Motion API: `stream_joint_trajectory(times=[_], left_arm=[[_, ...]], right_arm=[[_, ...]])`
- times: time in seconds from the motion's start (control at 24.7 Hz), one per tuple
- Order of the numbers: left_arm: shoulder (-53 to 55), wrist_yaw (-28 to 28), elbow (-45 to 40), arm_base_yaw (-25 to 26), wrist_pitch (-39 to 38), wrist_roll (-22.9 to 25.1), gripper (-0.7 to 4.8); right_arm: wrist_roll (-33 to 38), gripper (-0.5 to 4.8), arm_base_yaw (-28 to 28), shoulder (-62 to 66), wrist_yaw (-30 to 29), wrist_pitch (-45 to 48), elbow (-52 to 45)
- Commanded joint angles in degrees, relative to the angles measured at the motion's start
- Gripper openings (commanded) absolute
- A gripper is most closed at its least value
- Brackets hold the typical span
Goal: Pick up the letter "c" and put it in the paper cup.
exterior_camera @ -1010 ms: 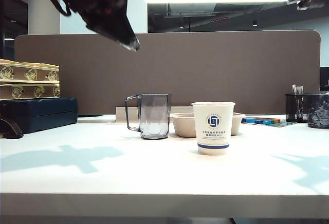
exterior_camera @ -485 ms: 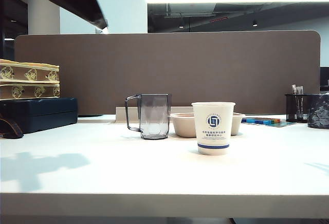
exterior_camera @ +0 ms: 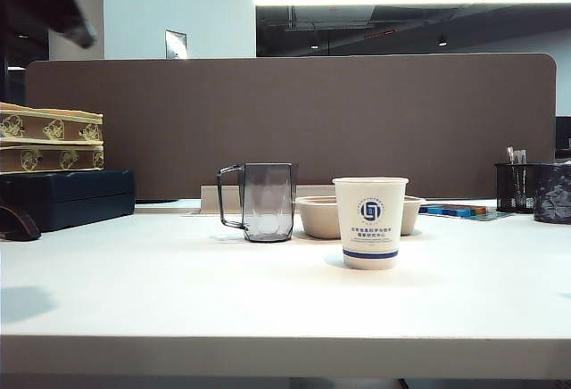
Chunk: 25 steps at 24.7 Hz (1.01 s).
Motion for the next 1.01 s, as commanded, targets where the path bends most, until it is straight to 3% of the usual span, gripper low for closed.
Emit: stream_joint_trajectory(times=[0.04, 0.16, 0.4, 0.61, 0.77, 1.01], left_arm=[[-5.7, -2.2, -3.1, 0.0, -0.5, -1.5, -0.06], [-14.5, -3.3, -7.4, 0.0, -0.8, -4.2, -0.06], [-21.1, -7.4, -10.8, 0.0, -0.4, -5.7, -0.06], [-22.1, -10.1, -16.0, 0.0, 6.6, -5.7, -0.06], [-22.0, -10.2, -23.5, 0.0, 17.5, -6.9, -0.06], [-22.0, -14.4, -28.5, 0.0, 20.5, -7.0, -0.05]], right_arm=[[0.0, 0.08, 0.0, -1.5, 0.1, -1.7, 0.2], [0.0, 0.08, 0.0, -3.3, 0.6, -2.6, 0.2], [0.0, 0.08, 0.0, -4.8, 4.3, -3.7, 0.2], [0.0, 0.09, 0.0, -4.9, 7.9, -4.5, 0.2], [-0.1, 0.09, 0.0, -4.8, 13.9, -4.4, 0.2], [0.0, 0.13, 0.0, -3.9, 25.7, -6.4, -0.6]])
